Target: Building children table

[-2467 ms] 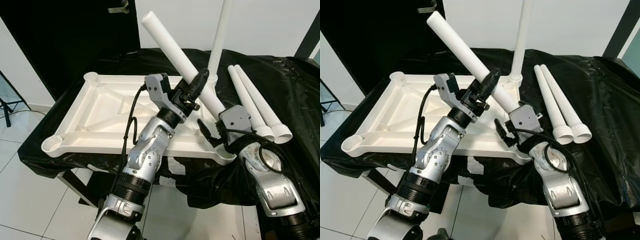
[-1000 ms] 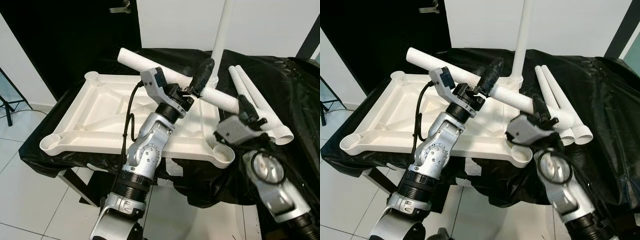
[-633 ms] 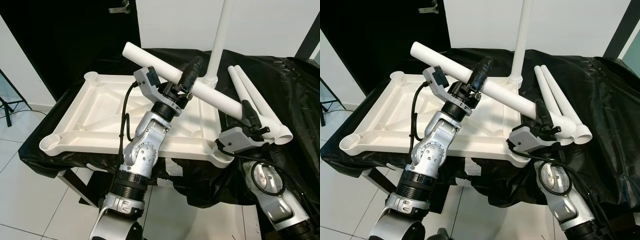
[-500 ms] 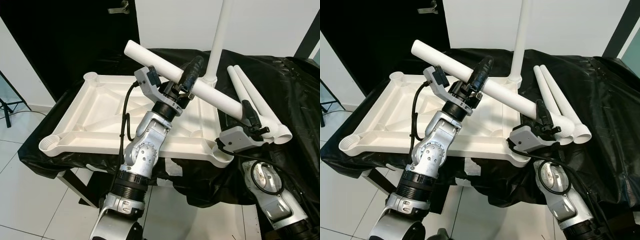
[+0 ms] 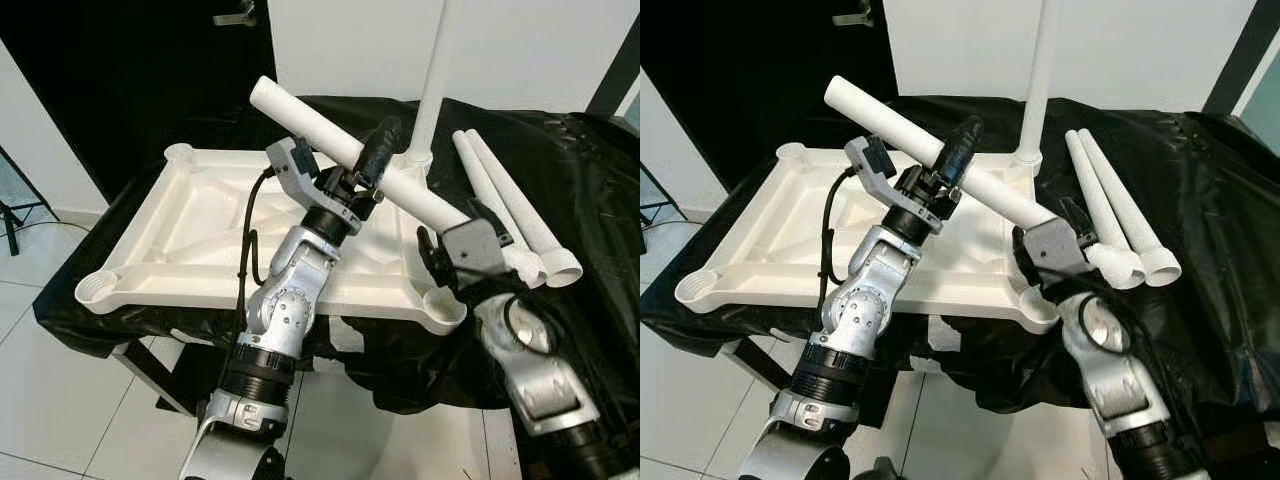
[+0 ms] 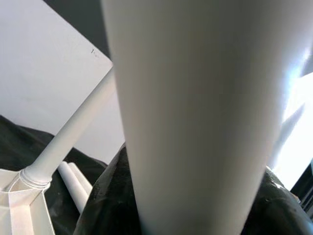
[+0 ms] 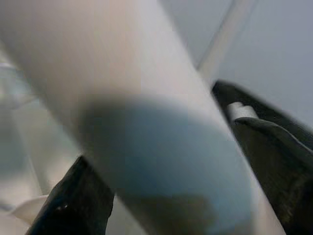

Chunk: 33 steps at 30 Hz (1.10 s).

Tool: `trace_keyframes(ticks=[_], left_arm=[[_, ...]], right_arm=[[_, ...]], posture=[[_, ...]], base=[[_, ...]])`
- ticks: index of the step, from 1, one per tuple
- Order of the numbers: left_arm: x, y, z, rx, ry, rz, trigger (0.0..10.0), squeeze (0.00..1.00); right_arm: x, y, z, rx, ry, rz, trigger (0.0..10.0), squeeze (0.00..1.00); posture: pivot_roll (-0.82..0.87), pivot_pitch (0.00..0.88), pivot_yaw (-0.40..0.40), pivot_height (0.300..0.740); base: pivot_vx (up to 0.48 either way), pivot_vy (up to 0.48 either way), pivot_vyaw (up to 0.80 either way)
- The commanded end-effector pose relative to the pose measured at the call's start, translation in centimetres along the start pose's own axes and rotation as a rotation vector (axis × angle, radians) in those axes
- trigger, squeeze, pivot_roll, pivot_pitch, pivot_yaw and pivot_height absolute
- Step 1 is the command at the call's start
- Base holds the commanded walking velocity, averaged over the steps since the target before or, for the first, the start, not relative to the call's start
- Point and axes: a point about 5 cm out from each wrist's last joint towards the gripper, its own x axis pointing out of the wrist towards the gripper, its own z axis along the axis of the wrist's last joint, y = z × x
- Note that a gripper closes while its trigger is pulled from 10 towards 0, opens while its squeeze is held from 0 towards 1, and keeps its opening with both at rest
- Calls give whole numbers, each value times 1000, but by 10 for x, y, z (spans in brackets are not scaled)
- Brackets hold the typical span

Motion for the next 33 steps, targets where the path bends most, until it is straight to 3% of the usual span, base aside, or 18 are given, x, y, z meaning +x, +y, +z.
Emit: trace_keyframes(ticks=[1, 6, 7, 8, 9, 10, 19, 20, 21, 22, 23, 24, 25, 30, 33], left_arm=[[5, -18, 1, -3, -18, -203, 0, 0], [7, -18, 0, 21, -12, -191, 0, 0], [7, -17, -1, 23, -8, -184, 6275, 0], [7, -17, -1, 24, -8, -180, 10000, 424], [7, -17, -1, 24, -8, -180, 10000, 424], [7, -17, -1, 22, -9, -177, 10000, 1000], [8, -16, 0, 25, -3, -160, 10000, 1000], [9, -16, 0, 25, -2, -159, 10000, 737], [9, -16, 0, 25, -2, -159, 10000, 737], [10, -17, 0, 24, 1, -163, 10000, 0], [10, -18, 0, 24, 2, -167, 10000, 0], [10, -18, 0, 24, 2, -167, 10000, 0], [11, -19, -1, 23, 4, -170, 10000, 0], [11, -19, -1, 20, 3, -169, 10000, 0], [10, -18, 0, 21, 4, -161, 10000, 0]], right_arm=[[-1, 6, -3, 86, 64, 131, 0, 0], [-2, 3, -2, 128, 68, 179, 0, 0], [-2, 3, -4, 132, 70, 176, 0, 0], [-3, 3, -5, 139, 76, 174, 0, 0], [-3, 3, -5, 139, 76, 174, 0, 0], [-2, 4, -5, 146, 77, 169, 0, 0], [1, -8, 2, 89, 69, 61, 0, 0], [1, -11, 5, 57, 56, 20, 0, 0], [1, -11, 5, 57, 56, 20, 0, 0], [1, -16, 9, -26, 32, -49, 0, 0], [1, -20, 12, -102, 5, -106, 0, 0], [1, -20, 12, -102, 5, -106, 0, 0], [-1, -23, 17, -240, -38, -195, 0, 0], [-2, -20, 15, -352, -52, -240, 0, 0], [-5, -14, 12, -476, -99, -282, 0, 0]], posture=[[120, 0, 10, 740], [122, 0, 6, 740], [125, 0, 4, 740], [126, 0, 5, 740], [126, 0, 5, 740], [126, 0, 6, 740], [123, 0, 17, 740], [122, 0, 19, 740], [122, 0, 19, 740], [118, 0, 23, 740], [118, 0, 23, 740], [118, 0, 23, 740], [118, 0, 23, 740], [119, 0, 23, 740], [125, 0, 22, 740]], base=[[0, 0, 0], [0, 0, 0], [0, 0, 0], [0, 0, 0], [0, 0, 0], [0, 0, 0], [0, 0, 0], [0, 0, 0], [0, 0, 0], [0, 0, 0], [0, 0, 0], [0, 0, 0], [0, 0, 0], [0, 0, 0], [0, 0, 0]])
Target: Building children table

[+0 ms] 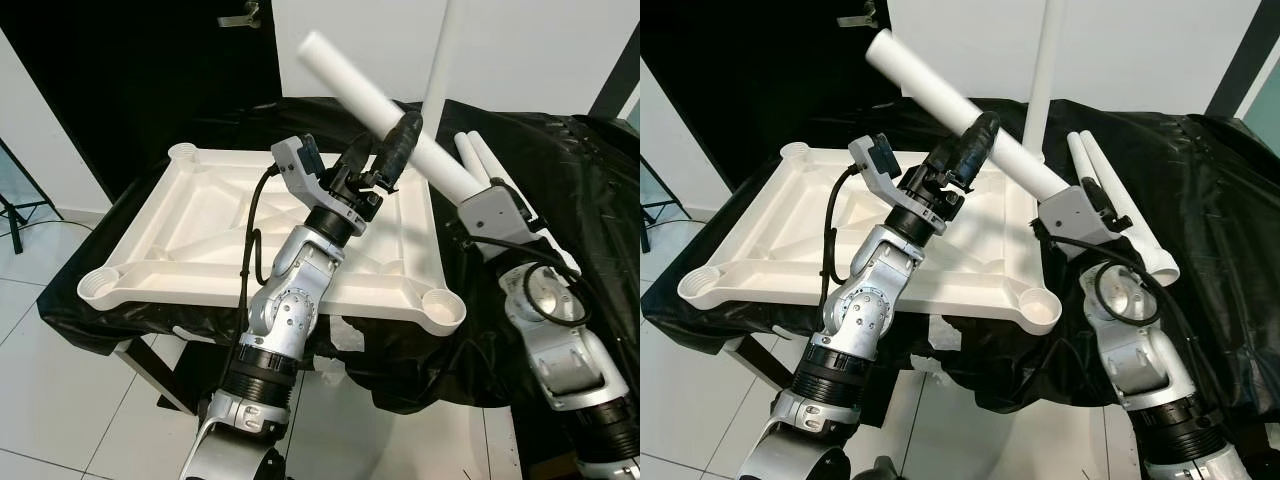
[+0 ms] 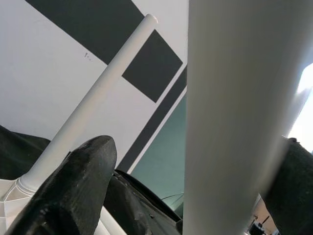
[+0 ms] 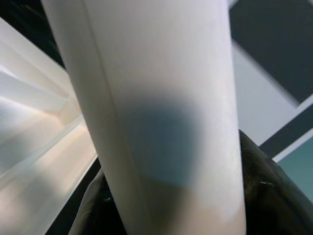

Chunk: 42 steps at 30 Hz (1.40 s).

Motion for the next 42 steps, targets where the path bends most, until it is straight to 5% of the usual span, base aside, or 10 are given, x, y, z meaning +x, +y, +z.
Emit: trace_keyframes(ticks=[1, 7, 11, 21, 23, 26, 27, 38, 40, 42], left_arm=[[7, -13, -1, -14, -6, -139, 10000, 0], [6, -12, 0, -14, -8, -132, 9569, 0], [5, -13, 1, -25, -23, -149, 0, 0], [4, -15, 1, -36, -28, -175, 0, 0], [4, -15, 1, -37, -28, -177, 0, 0], [4, -15, 0, -36, -27, -176, 0, 0], [4, -14, 0, -36, -28, -175, 0, 0], [5, -13, 0, -34, -35, -165, 0, 0], [5, -13, -1, -34, -36, -161, 0, 0], [5, -13, -1, -35, -37, -160, 0, 0]], right_arm=[[-2, 1, 1, -51, -33, -20, 0, 0], [-8, 17, -2, -104, -62, -36, 0, 0], [-8, 18, -1, -103, -69, -45, 0, 0], [-6, 17, 0, -58, -56, -40, 10000, 0], [-4, 16, 4, 24, -50, -5, 10000, 1000], [-3, 19, 6, 65, -29, 61, 10000, 1000], [0, 21, 10, 160, 27, 227, 10000, 0], [-3, 0, 3, 215, 139, 505, 10000, 0], [-4, 1, -2, 216, 154, 518, 745, 0], [-5, 2, -5, 218, 164, 528, 745, 0]], posture=[[125, 0, 22, 740], [130, 0, 23, 740], [128, 0, 25, 740], [123, 0, 24, 740], [122, 0, 24, 740], [121, 0, 23, 740], [121, 0, 21, 740], [112, 0, 9, 740], [113, 0, 6, 740], [113, 0, 6, 740]], base=[[0, 0, 0], [0, 0, 0], [0, 0, 0], [0, 0, 0], [0, 0, 0], [0, 0, 0], [0, 0, 0], [0, 0, 0], [0, 0, 0], [0, 0, 0]])
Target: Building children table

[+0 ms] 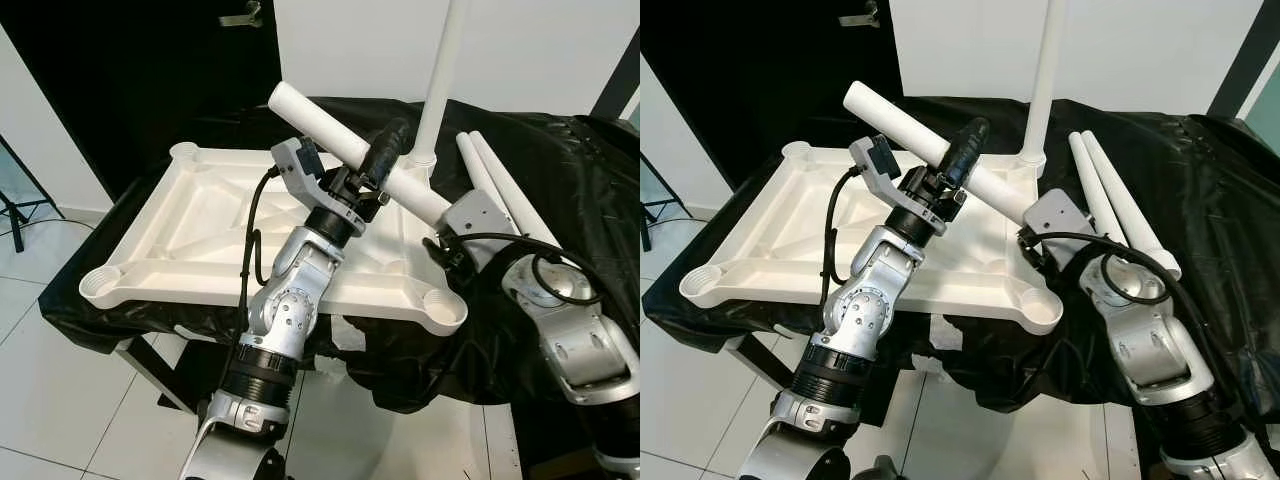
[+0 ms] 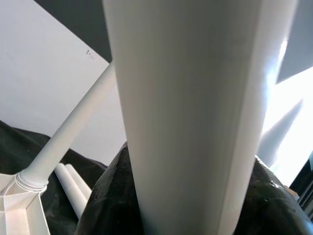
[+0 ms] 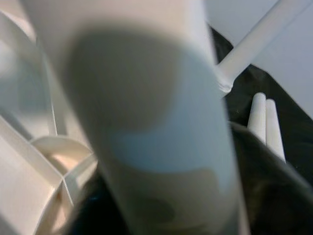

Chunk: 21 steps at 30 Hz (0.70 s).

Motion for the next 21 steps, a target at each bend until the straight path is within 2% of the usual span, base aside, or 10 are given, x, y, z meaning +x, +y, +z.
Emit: trace_keyframes(ticks=[1, 3, 4, 7, 8, 9, 16, 17, 21], left_arm=[[6, -16, 1, -5, -38, -171, 0, 0], [6, -16, 1, -2, -38, -170, 0, 0], [6, -15, 1, 3, -35, -166, 2078, 0], [6, -15, 1, 7, -34, -164, 2078, 0], [6, -14, 1, 11, -30, -158, 10000, 31], [6, -14, 1, 11, -28, -154, 10000, 1000], [7, -14, 2, 10, -26, -150, 10000, 1000], [9, -14, 3, 13, -27, -144, 10000, 63], [10, -14, 3, 14, -27, -141, 10000, 63]], right_arm=[[1, 5, -9, 22, 32, 42, 0, 0], [1, 8, -11, 32, 39, 48, 0, 0], [1, 9, -11, 51, 41, 47, 0, 0], [1, 10, -10, 66, 47, 51, 0, 0], [1, 10, -9, 74, 49, 49, 0, 0], [1, 9, -9, 80, 49, 39, 0, 0], [2, 3, -3, 58, 21, -30, 0, 0], [4, -3, 6, 18, -31, -137, 0, 0], [5, -5, 9, 5, -48, -175, 0, 0]], posture=[[116, 0, 5, 740], [118, 0, 5, 740], [120, 0, 6, 740], [120, 0, 6, 740], [124, 0, 9, 740], [123, 0, 11, 740], [121, 0, 16, 740], [118, 0, 20, 740], [118, 0, 20, 740]], base=[[0, 0, 0], [0, 0, 0], [0, 0, 0], [0, 0, 0], [0, 0, 0], [0, 0, 0], [0, 0, 0], [0, 0, 0], [0, 0, 0]])
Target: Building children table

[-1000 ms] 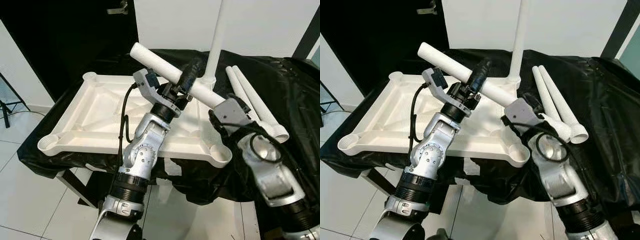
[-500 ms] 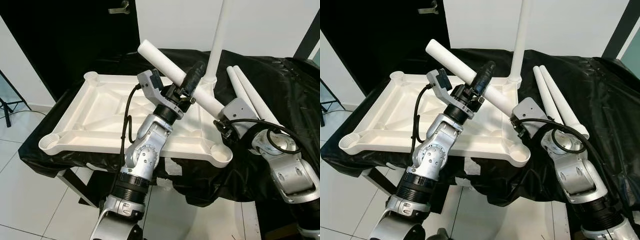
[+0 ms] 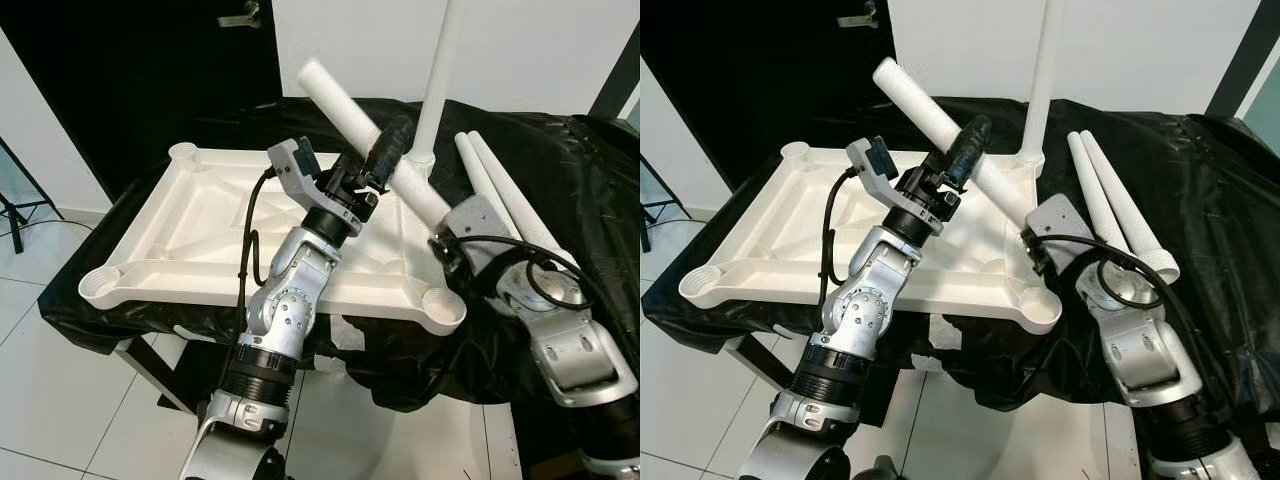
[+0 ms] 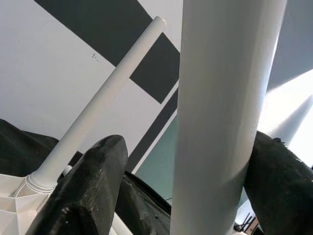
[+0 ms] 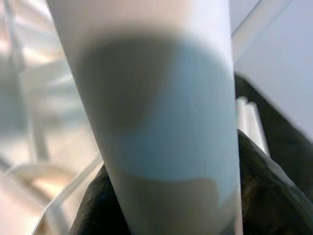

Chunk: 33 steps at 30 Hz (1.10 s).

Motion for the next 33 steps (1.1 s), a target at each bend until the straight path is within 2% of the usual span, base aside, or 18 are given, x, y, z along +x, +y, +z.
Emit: trace_keyframes(ticks=[1, 4, 9, 11, 13, 20, 21, 24, 25, 28, 29, 33], left_arm=[[10, -16, 1, -10, -25, -150, 10000, 0], [11, -17, 2, -13, -24, -151, 10000, 0], [11, -16, 2, -15, -24, -151, 10000, 0], [11, -16, 2, -15, -19, -145, 10000, 0], [10, -16, 1, -12, -15, -139, 10000, 0], [8, -16, 0, -11, -8, -140, 10000, 0], [7, -17, 1, -19, -17, -148, 0, 0], [5, -18, 2, -35, -27, -171, 0, 0], [3, -19, 3, -40, -29, -180, 0, 0], [3, -19, 3, -40, -29, -181, 0, 0], [2, -19, 3, -44, -30, -187, 0, 0], [2, -20, 3, -48, -31, -194, 0, 0]], right_arm=[[0, -5, 4, -15, -22, -44, 0, 0], [1, -6, 5, -71, -112, -269, 0, 0], [1, -3, 3, -77, -140, -318, 0, 0], [1, 18, -7, -81, -198, -376, 0, 0], [-2, 32, -10, -66, -238, -409, 0, 0], [3, 41, -13, -55, -271, -429, 0, 0], [4, 42, -14, -51, -273, -433, 0, 0], [4, 41, -13, -35, -283, -454, 0, 0], [4, 41, -12, -30, -296, -464, 863, 0], [5, 41, -12, -29, -303, -465, 863, 0], [5, 41, -10, -29, -308, -464, 9804, 0], [8, 39, -8, -9, -319, -458, 10000, 0]], posture=[[119, 0, 21, 740], [115, 0, 21, 740], [111, 0, 21, 740], [127, 0, 26, 740], [127, 0, 28, 740], [136, 0, 29, 740], [138, 0, 28, 740], [144, 0, 25, 740], [146, 0, 24, 740], [146, 0, 24, 740], [144, 0, 24, 740], [137, 0, 22, 740]], base=[[0, 0, 0], [0, 0, 0], [0, 0, 0], [0, 0, 0], [0, 0, 0], [0, 0, 0], [0, 0, 0], [0, 0, 0], [0, 0, 0], [0, 0, 0], [0, 0, 0], [0, 0, 0]])
